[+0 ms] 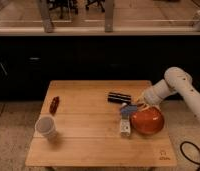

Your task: Place the white sponge in the ceramic bowl

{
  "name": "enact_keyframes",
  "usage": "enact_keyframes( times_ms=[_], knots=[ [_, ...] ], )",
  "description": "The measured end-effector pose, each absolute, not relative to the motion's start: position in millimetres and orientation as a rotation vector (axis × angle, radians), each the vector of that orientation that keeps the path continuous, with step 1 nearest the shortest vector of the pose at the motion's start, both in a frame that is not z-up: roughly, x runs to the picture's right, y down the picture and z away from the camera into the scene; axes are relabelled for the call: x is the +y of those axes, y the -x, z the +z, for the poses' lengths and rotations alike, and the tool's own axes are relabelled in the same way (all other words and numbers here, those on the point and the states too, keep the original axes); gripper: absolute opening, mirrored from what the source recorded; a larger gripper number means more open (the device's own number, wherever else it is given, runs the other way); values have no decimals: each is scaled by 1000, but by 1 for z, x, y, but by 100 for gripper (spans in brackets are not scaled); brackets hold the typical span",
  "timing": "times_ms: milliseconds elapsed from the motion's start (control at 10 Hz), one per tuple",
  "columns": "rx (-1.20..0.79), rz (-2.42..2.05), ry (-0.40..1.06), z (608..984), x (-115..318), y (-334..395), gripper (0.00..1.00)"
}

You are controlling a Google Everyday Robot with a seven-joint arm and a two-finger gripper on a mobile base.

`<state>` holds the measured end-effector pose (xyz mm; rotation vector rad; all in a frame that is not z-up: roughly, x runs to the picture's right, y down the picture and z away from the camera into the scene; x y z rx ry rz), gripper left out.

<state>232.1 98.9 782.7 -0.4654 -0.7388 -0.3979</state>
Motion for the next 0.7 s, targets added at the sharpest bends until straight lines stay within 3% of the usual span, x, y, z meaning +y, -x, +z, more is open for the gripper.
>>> enact_keyframes(
  times_ms=[300,500,700],
  knots=[
    [-747,-389,458,782,99,-234,19],
    [-751,-381,452,780,100,-237,13],
    [-755,-375,445,780,100,-238,13]
  ],
)
